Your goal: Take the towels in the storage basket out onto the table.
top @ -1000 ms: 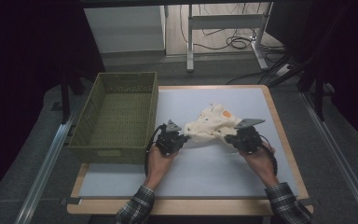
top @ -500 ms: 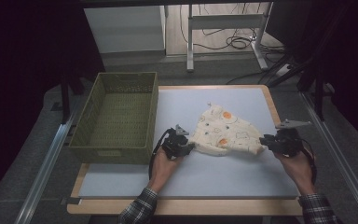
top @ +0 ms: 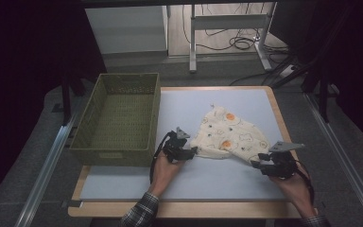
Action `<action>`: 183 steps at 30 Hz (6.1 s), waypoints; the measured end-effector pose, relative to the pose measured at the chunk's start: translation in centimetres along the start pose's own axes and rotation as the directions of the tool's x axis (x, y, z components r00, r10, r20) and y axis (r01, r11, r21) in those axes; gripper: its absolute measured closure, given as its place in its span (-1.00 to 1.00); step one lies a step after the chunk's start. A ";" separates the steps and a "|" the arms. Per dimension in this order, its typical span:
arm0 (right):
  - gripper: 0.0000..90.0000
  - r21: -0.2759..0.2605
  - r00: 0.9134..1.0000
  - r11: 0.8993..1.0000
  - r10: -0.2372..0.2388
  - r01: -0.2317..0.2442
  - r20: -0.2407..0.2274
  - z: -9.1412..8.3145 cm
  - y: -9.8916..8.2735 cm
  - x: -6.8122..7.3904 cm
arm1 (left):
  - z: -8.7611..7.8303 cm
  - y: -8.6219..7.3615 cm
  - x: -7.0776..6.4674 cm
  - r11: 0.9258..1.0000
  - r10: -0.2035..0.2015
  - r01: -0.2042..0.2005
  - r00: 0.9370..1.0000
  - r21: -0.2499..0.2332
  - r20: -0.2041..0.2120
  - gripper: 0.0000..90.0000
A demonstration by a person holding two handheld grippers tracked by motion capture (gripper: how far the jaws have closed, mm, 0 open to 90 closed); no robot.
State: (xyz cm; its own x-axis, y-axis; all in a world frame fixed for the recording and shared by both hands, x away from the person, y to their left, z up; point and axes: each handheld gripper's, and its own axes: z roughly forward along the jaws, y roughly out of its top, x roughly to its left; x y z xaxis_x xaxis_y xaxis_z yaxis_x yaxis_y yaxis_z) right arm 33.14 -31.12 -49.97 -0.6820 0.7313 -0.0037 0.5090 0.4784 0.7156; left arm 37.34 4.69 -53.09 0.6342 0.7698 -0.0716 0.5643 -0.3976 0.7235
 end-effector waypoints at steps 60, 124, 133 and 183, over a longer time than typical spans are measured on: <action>0.95 0.061 0.996 0.998 0.014 -0.020 0.088 1.6 1.0 -3.8 | 0.1 1.0 -0.1 0.998 -0.011 0.018 0.991 -0.052 0.133 0.93; 0.36 0.030 0.994 0.999 0.037 -0.034 -0.101 -3.6 -5.4 3.0 | -9.9 -5.6 -1.9 0.997 -0.064 0.071 0.972 -0.022 0.225 0.47; 0.28 0.005 0.997 0.999 0.041 -0.040 -0.062 -3.1 -3.9 1.4 | -6.1 -3.9 -3.3 0.999 0.052 -0.052 0.995 -0.001 0.082 -0.22; 0.53 -0.006 0.996 0.997 -0.080 0.080 -0.045 4.5 7.4 2.5 | -2.4 -4.4 -2.3 0.999 0.041 -0.041 0.999 0.007 0.000 -0.71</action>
State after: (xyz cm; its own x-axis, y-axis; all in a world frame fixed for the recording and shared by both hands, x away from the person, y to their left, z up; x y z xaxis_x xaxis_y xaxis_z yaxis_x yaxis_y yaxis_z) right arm 37.61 -23.57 -47.79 -0.7435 0.6680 -0.0300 0.4495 0.5325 0.7171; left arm 32.13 5.87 -54.52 0.6568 0.7529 -0.0413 0.5411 -0.4325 0.7212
